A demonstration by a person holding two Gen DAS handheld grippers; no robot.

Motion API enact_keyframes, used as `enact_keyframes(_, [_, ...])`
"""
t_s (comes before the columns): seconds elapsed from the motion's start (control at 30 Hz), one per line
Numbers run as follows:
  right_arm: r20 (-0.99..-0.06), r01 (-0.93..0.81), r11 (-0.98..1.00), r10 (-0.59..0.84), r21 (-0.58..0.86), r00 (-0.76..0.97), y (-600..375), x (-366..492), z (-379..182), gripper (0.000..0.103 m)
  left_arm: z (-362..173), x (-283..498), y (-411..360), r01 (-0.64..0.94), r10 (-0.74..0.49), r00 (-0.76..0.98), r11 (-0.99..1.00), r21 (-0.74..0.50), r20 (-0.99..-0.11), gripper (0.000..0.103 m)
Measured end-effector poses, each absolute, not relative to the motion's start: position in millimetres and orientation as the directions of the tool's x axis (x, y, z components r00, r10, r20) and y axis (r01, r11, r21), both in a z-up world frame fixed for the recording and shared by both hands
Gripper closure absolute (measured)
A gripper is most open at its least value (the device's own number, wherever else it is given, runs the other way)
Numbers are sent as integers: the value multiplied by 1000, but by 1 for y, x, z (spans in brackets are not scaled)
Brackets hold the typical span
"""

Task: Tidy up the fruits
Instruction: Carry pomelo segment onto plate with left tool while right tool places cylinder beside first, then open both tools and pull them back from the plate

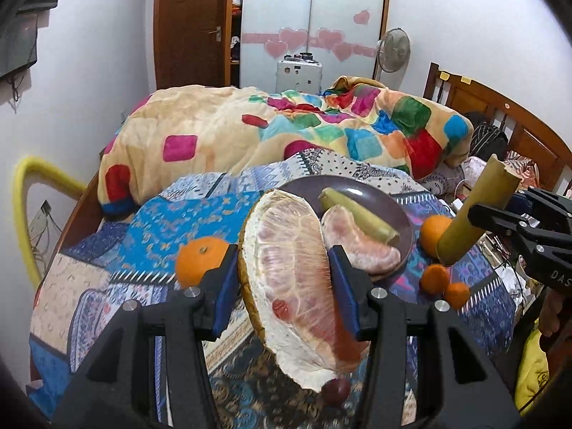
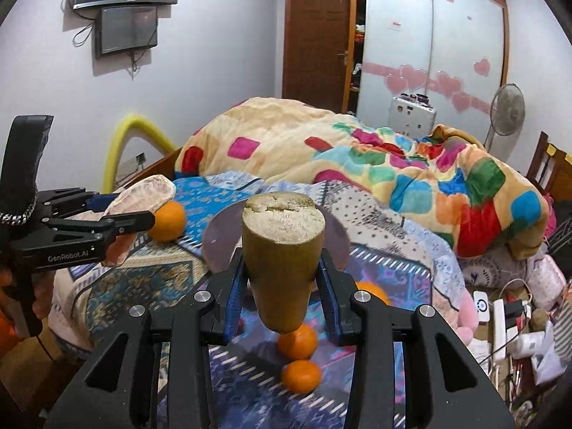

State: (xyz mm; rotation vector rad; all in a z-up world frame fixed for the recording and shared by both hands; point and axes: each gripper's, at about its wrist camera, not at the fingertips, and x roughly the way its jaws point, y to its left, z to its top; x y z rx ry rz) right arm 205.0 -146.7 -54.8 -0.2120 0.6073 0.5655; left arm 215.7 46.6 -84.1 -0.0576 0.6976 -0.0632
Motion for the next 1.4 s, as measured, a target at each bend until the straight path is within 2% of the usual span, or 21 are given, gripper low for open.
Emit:
enact_keyframes(0.27, [-623, -542, 840, 414, -19, 663, -144, 237, -68, 68, -91, 248, 40, 47, -91, 760, 995, -85, -644, 54])
enact_keyframes(0.53, [-663, -542, 840, 417, 19, 622, -131, 272, -84, 68, -113, 288, 35, 59, -112, 714, 993, -100, -691, 54])
enact_keyframes(0.83, [-710, -539, 842, 376, -6, 596, -108, 296, -96, 68, -126, 315, 30, 72, -125, 672, 992, -103, -730, 53])
enact_keyframes(0.87, [-714, -537, 844, 373, -4, 593, -108, 299, -97, 68, -127, 317, 29, 69, -117, 666, 993, -96, -737, 53])
enact_keyframes(0.93, [-711, -529, 849, 368, -6, 599, -109, 300, -95, 59, -127, 318, 29, 68, -124, 669, 992, -106, -733, 53])
enact_keyframes(0.97, [-698, -524, 852, 370, -8, 613, -111, 298, -94, 48, -126, 317, 29, 71, -130, 670, 991, -112, -731, 52])
enact_keyframes(1.0, [-689, -521, 853, 371, -12, 623, -112, 297, -93, 42, -125, 316, 29, 78, -139, 670, 990, -118, -729, 51])
enact_keyframes(1.4, [-651, -500, 866, 366, -24, 665, -135, 272, -78, 42, -99, 284, 23, 102, -96, 713, 994, -33, -694, 49])
